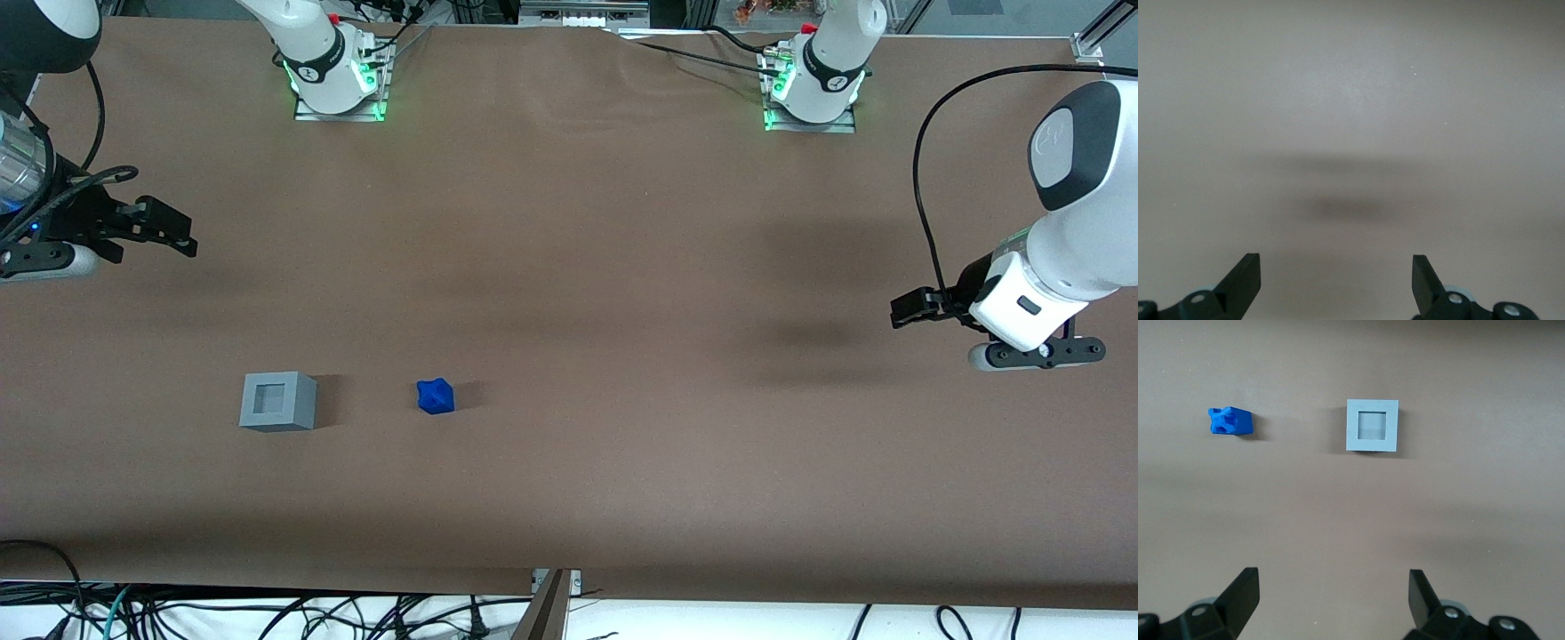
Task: Insert blue part into gray base with right arm
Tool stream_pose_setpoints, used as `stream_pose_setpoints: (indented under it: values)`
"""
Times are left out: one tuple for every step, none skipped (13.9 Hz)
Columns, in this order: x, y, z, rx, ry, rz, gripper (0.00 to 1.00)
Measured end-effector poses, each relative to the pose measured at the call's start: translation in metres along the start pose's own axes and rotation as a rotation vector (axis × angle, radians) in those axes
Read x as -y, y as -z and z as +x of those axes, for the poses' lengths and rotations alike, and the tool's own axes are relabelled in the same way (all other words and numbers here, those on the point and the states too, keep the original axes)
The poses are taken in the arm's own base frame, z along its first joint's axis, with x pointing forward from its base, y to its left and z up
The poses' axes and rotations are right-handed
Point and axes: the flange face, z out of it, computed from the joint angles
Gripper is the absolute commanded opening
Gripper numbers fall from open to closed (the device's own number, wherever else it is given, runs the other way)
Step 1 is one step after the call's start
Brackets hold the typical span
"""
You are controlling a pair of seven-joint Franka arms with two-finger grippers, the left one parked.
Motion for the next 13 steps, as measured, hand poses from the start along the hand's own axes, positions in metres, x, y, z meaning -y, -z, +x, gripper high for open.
stream_pose_setpoints:
  values:
    - [0.0,0.0,0.0,0.0,0.001,0.0,0.99]
    - [0.0,0.0,0.0,0.0,0.001,0.0,0.99]
    - [0.0,0.0,0.0,0.0,0.001,0.0,0.99]
    - [0.0,0.0,0.0,0.0,0.001,0.0,0.99]
    - [0.0,0.0002,0.0001,-0.001,0.001,-0.001,0.99]
    - [-0.0001,0.0008,0.0001,-0.002,0.002,-0.004,0.99]
    - [-0.0002,0.0014,0.0002,-0.003,0.003,-0.008,0.99]
    - [-0.0003,0.0018,0.0002,-0.004,0.003,-0.01,0.99]
    - [-0.0003,0.0022,0.0003,-0.004,0.003,-0.01,0.99]
    - [-0.0003,0.0025,0.0003,-0.005,0.003,-0.01,0.99]
    - [-0.0003,0.0026,0.0003,-0.005,0.003,-0.011,0.99]
    - [-0.0004,0.0026,0.0003,-0.005,0.004,-0.011,0.99]
    - [-0.0004,0.0027,0.0004,-0.005,0.004,-0.011,0.99]
